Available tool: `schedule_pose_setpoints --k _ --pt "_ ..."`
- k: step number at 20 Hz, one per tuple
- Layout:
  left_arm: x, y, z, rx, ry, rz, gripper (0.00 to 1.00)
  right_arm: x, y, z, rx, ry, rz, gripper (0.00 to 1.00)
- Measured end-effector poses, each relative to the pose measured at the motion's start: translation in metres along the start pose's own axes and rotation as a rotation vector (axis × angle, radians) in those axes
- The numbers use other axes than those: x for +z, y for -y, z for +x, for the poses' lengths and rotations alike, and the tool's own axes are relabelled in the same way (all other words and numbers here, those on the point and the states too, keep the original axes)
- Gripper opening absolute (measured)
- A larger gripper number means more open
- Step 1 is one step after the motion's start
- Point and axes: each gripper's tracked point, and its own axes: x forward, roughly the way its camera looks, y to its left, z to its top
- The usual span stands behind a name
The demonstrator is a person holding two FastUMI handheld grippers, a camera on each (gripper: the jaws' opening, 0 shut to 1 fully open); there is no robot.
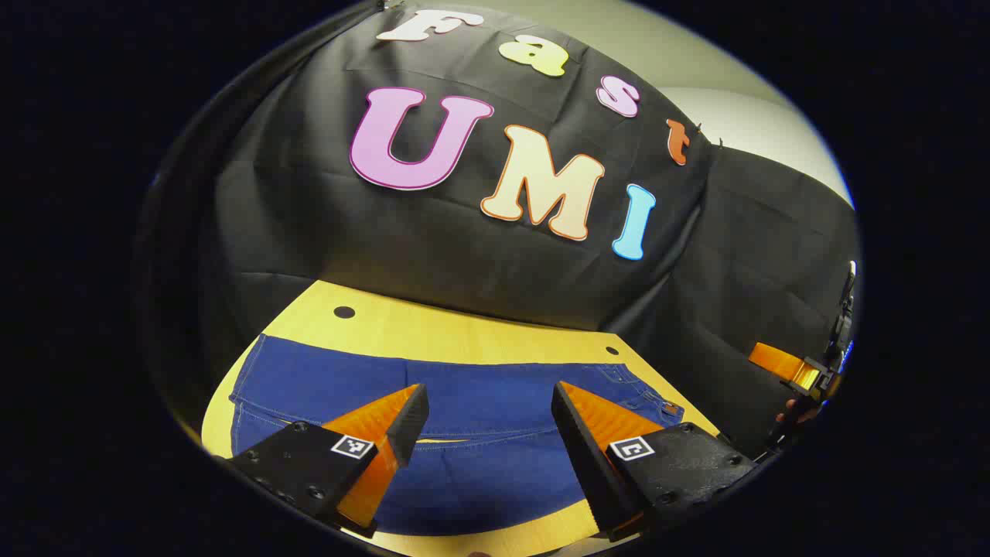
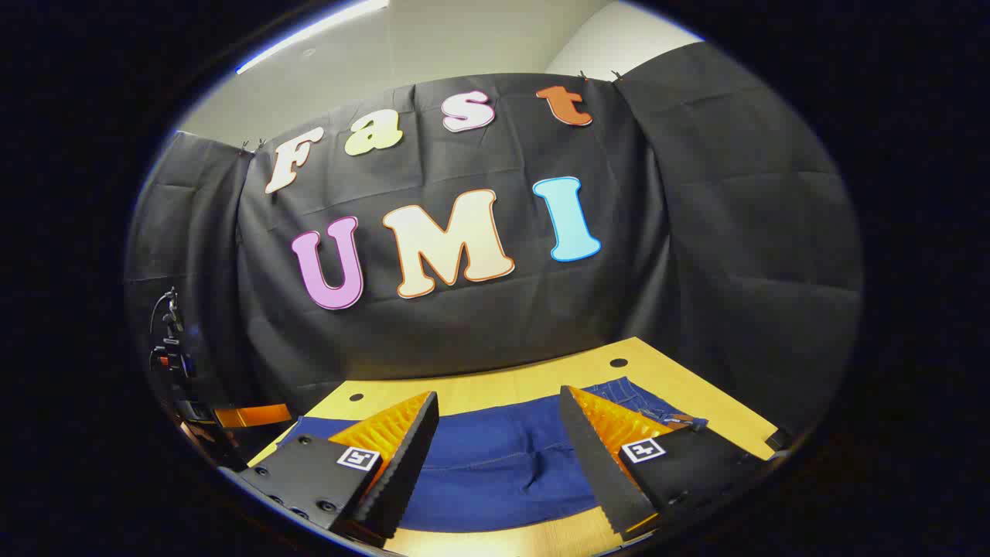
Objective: Grasp the waist and the cuffs of the jeans and fold them to make the two legs overlap; first hold the waist and fold one-third of the jeans toward the cuffs, then hold the cuffs and fold the remaining one-third in the same direction to finish folding.
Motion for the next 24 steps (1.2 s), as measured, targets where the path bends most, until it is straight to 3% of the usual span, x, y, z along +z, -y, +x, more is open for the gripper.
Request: schedule_pose_setpoints --k 5,8,12,18,21,22,24 --pt "-0.012 -0.003 -0.001 -0.005 -0.018 0.013 0.95 -0.005 0.003 0.0 -0.007 -0.015 -0.006 0.97" --pt "-0.028 -0.012 -0.005 -0.009 -0.068 0.07 0.95 -0.016 0.009 -0.001 -0.017 -0.05 -0.008 0.97" --pt "-0.056 -0.027 -0.011 -0.031 -0.164 0.148 0.94 -0.033 0.014 -0.001 -0.027 -0.101 -0.002 0.98" --pt "-0.102 -0.054 -0.021 -0.087 -0.321 0.183 0.95 -0.056 0.013 -0.008 -0.017 -0.174 -0.058 0.98" --pt "-0.125 -0.077 -0.03 -0.094 -0.41 0.21 0.95 -0.065 0.01 -0.009 -0.001 -0.196 -0.072 0.92" --pt "-0.132 -0.085 -0.034 -0.097 -0.442 0.221 0.95 -0.068 0.009 -0.009 0.003 -0.205 -0.075 0.97" --pt "-0.148 -0.102 -0.04 -0.091 -0.515 0.243 0.95 -0.076 0.008 -0.008 0.011 -0.224 -0.075 0.97"
